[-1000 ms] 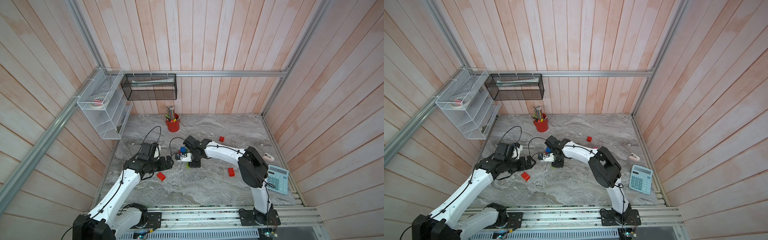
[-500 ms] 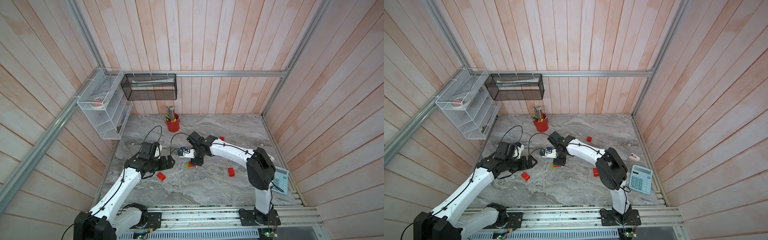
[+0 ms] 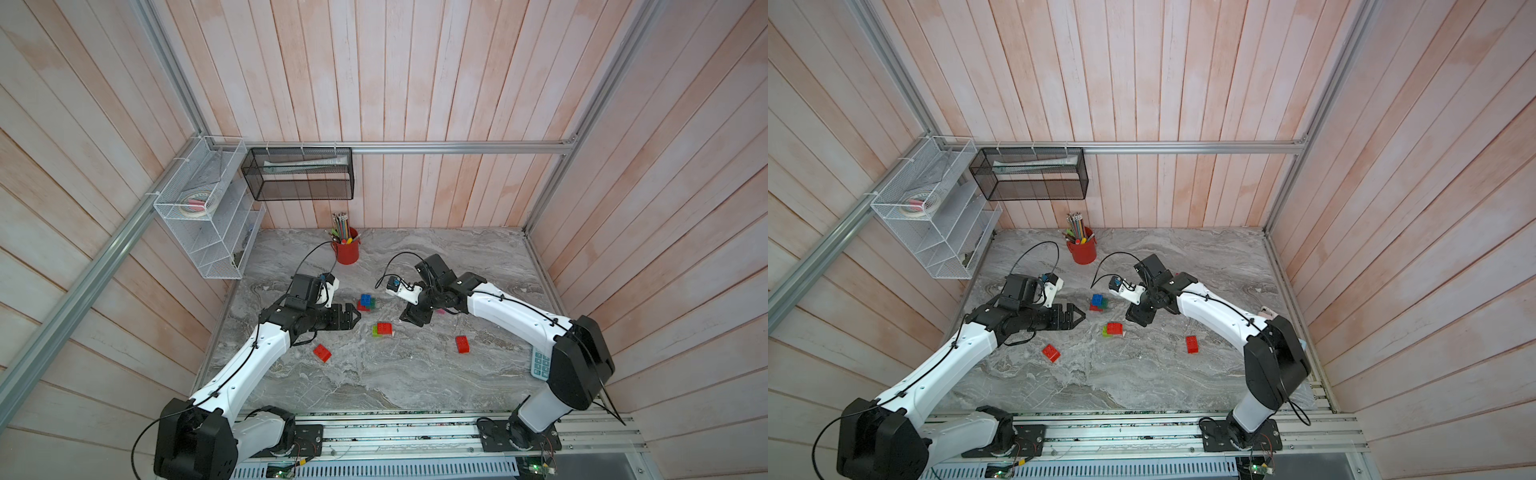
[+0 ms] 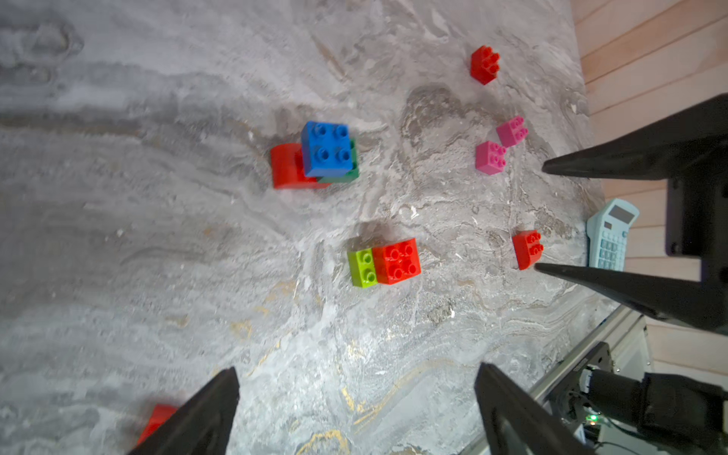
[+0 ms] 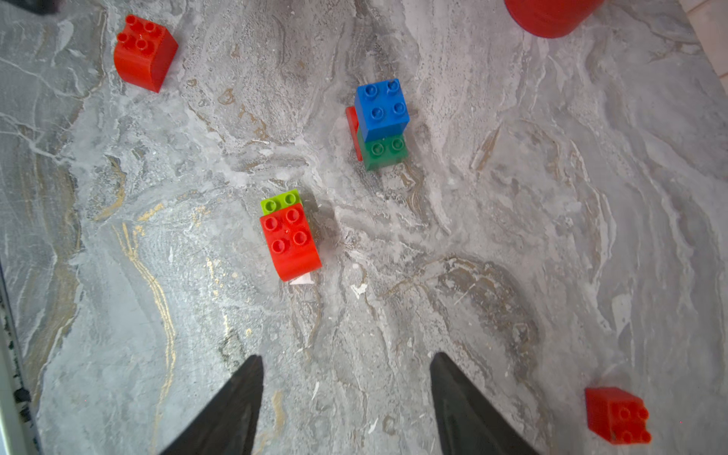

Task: Assemble the letter s with lego
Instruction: Pick up the lego brick from the center of the board.

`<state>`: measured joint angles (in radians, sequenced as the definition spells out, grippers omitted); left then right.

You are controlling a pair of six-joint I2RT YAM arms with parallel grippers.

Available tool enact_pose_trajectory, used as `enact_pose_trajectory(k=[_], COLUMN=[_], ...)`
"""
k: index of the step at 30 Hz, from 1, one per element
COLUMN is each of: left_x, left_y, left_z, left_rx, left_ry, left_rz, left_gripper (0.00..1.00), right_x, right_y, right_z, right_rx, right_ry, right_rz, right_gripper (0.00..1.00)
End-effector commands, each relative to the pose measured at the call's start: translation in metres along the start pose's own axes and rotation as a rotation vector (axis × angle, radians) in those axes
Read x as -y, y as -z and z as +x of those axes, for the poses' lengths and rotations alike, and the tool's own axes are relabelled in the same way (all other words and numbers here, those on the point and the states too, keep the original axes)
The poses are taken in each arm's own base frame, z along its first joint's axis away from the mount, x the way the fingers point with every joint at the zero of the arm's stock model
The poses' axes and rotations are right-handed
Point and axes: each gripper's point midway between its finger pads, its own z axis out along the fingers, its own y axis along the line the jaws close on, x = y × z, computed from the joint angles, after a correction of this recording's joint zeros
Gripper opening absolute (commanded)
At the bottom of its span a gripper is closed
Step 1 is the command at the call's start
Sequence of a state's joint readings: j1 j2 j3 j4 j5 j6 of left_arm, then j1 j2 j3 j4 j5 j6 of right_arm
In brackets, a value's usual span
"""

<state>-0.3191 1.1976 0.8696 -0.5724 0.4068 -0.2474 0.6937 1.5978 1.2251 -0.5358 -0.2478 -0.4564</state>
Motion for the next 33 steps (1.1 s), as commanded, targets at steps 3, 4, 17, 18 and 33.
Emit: enact_pose_trajectory(k=[3,4,17,18,33], left_x=[0.044,0.048,0.057,0.057,0.042], left_y=[-0.001,-0.003,-0.048,-0.053,-0.11], left_z=[-0.02,-0.018,-0.002,-0.001,0.027], left_rx=[0.087,0.091,0.087,0.075,-0.119], left_ry=[-0.423,-0.486,-0.933,-0.948,-1.061], left_rz=[0.186,0.202,0.329,0.333,0.297], left_gripper=[0.94,0.93,0.88,0.87,0.8], right_x=[0.002,0.004,0.025,0.025,0.026], right_y=[0.015,0.018,0.048,0.049,0.034], right_z=[0.001,0.002,0.018,0.019,0.038], right_rx=[0.118,0.136,0.394,0.406,0.369], right_ry=[-0.158,-0.181,-0.454,-0.469,-0.516], right_rz=[-0.012,-0.006,0.04,0.036,0.005], right_gripper=[0.71,0.72,0.77,0.77,0.77])
